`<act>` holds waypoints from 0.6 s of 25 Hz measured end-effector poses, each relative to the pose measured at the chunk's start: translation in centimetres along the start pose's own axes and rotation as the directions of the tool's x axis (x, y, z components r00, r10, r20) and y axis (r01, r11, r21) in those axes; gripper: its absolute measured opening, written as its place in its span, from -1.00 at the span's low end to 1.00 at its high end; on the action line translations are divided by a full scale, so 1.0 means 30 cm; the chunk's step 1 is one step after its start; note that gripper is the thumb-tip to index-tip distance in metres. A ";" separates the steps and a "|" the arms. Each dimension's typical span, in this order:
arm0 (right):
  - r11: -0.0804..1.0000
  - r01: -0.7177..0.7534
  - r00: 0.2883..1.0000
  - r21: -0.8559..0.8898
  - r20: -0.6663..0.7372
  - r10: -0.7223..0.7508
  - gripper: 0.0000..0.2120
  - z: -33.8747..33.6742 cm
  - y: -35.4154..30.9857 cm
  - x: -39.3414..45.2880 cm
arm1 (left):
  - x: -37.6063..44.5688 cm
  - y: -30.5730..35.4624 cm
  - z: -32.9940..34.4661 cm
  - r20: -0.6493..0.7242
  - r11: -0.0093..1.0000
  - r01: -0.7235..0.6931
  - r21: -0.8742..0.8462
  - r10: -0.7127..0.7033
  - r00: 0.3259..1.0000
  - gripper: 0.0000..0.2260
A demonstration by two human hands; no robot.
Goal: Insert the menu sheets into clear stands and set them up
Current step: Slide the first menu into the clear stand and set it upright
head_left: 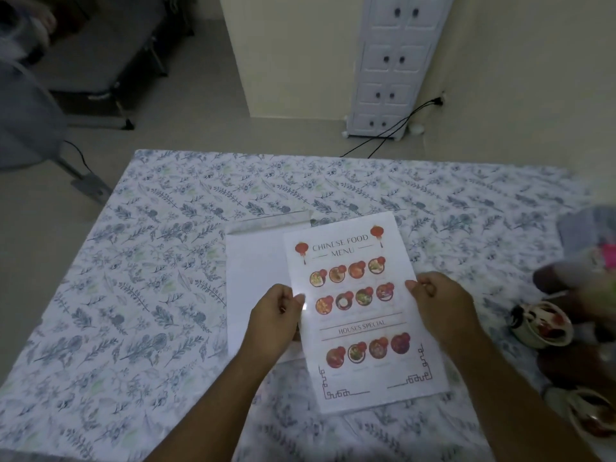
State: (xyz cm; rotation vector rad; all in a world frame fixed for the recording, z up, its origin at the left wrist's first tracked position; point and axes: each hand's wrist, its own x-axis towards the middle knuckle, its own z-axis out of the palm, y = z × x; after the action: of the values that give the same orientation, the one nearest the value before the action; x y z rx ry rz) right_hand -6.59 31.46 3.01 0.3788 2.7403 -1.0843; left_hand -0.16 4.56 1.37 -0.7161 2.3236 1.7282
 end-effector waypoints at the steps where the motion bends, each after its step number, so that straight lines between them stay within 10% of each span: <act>1: 0.999 0.016 0.998 0.028 -0.056 -0.015 -0.91 -0.058 0.017 -0.003 | -0.008 0.044 0.033 0.008 0.999 -0.048 -0.014 0.048 0.999 -0.78; 15: 0.915 0.138 0.938 0.379 -0.346 0.002 -0.92 -0.234 0.228 0.045 | 0.009 0.234 0.297 -0.037 0.915 -0.402 0.040 0.404 0.914 -0.77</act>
State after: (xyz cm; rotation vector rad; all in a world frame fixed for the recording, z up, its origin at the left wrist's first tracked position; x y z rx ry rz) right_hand -6.32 41.36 3.32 0.5757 2.8190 -1.7588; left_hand -5.02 14.32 4.43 -0.2796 2.6695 1.8358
